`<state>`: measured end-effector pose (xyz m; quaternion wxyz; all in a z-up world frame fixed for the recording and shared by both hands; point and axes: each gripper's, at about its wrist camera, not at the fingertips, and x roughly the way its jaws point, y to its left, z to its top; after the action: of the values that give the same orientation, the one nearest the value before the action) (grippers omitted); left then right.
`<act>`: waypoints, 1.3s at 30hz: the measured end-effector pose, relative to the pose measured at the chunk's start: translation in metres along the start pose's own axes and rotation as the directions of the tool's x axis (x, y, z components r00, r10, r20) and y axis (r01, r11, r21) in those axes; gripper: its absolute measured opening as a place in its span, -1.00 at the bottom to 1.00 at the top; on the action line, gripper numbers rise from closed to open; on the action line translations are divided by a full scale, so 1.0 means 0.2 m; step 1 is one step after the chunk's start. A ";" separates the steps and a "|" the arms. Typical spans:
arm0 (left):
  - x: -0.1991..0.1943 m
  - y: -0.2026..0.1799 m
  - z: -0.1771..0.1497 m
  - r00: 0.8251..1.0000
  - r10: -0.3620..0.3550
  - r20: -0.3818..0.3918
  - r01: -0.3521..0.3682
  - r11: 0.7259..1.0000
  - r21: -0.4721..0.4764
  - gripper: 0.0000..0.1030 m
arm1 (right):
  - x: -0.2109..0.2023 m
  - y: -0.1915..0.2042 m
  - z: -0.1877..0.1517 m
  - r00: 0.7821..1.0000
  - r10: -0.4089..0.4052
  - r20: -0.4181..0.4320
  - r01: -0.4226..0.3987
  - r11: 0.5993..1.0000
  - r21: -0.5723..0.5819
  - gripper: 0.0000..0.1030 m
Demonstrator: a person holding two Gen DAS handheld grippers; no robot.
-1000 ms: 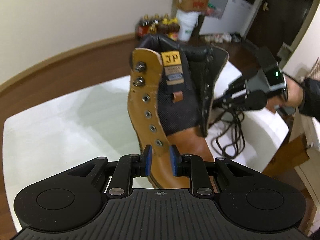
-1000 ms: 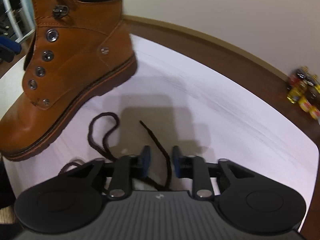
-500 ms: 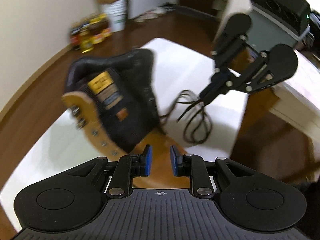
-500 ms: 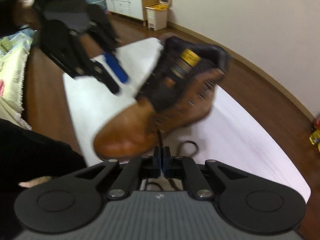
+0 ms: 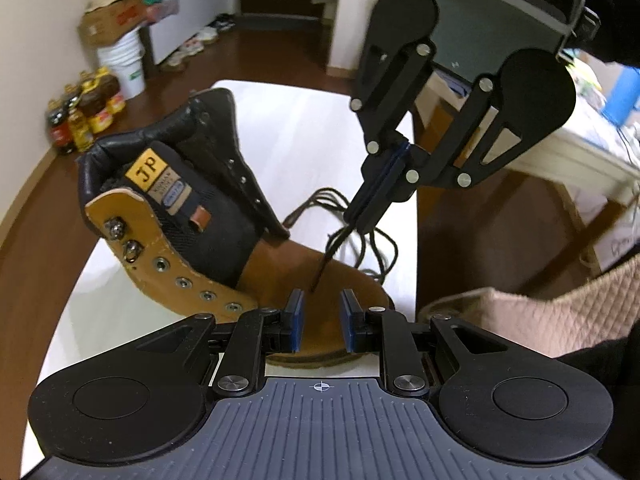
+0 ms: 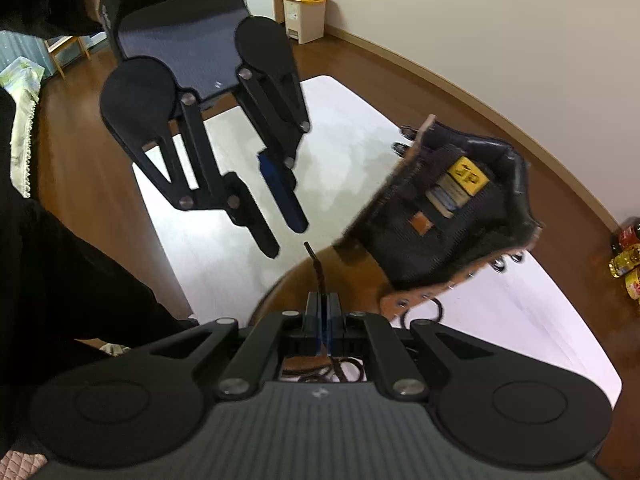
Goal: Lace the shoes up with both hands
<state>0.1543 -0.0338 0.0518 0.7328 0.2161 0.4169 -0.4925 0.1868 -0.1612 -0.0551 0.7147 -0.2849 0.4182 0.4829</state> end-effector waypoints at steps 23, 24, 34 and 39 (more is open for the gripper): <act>0.22 0.06 0.16 0.989 -0.061 -0.137 0.043 0.991 -0.128 -0.95 | 0.05 -0.20 -0.28 0.977 0.118 0.180 -0.158 0.961 0.227 -0.86; 0.22 0.06 0.16 0.988 -0.058 -0.141 0.039 0.990 -0.136 -0.95 | 0.05 -0.22 -0.32 0.975 0.096 0.199 -0.154 0.940 0.303 -0.66; 0.21 0.10 0.21 0.988 -0.037 -0.149 0.013 0.988 -0.156 -0.95 | 0.09 -0.23 -0.85 0.896 -0.058 0.440 -0.419 0.220 0.881 -0.39; 0.19 0.05 0.23 0.987 -0.033 -0.160 0.013 0.992 -0.123 -0.95 | 0.26 -0.17 -0.98 0.802 -0.155 0.577 -0.598 -0.195 0.778 -0.38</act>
<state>0.1880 -0.0833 0.0440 0.7027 0.2053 0.5065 -0.4555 0.1643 -0.3095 -0.1956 0.6433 0.5701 0.4800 0.1752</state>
